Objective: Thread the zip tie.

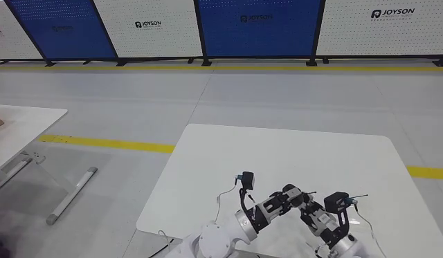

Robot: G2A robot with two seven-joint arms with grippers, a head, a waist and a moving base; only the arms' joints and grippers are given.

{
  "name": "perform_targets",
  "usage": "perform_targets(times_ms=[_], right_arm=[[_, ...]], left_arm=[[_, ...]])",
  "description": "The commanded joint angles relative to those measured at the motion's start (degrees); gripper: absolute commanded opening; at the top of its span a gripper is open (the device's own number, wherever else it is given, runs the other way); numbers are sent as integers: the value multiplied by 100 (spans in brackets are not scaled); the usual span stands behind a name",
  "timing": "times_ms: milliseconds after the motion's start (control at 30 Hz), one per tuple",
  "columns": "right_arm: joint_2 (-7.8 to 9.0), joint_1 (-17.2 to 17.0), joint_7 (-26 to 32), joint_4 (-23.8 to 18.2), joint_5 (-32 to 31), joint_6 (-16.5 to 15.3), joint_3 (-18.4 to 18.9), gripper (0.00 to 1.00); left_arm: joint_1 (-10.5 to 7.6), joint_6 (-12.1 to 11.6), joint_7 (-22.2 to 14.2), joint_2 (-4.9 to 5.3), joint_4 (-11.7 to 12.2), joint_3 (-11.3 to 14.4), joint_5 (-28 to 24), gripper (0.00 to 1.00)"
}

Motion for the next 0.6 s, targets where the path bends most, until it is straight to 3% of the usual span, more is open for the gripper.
perform_targets(times_ms=[0, 567], right_arm=[[1, 9, -5, 10, -12, 0, -13, 0], [30, 38, -54, 63, -63, 0, -83, 0]], left_arm=[[40, -42, 10, 9, -57, -29, 5, 0], [225, -226, 11, 57, -235, -184, -48, 0]])
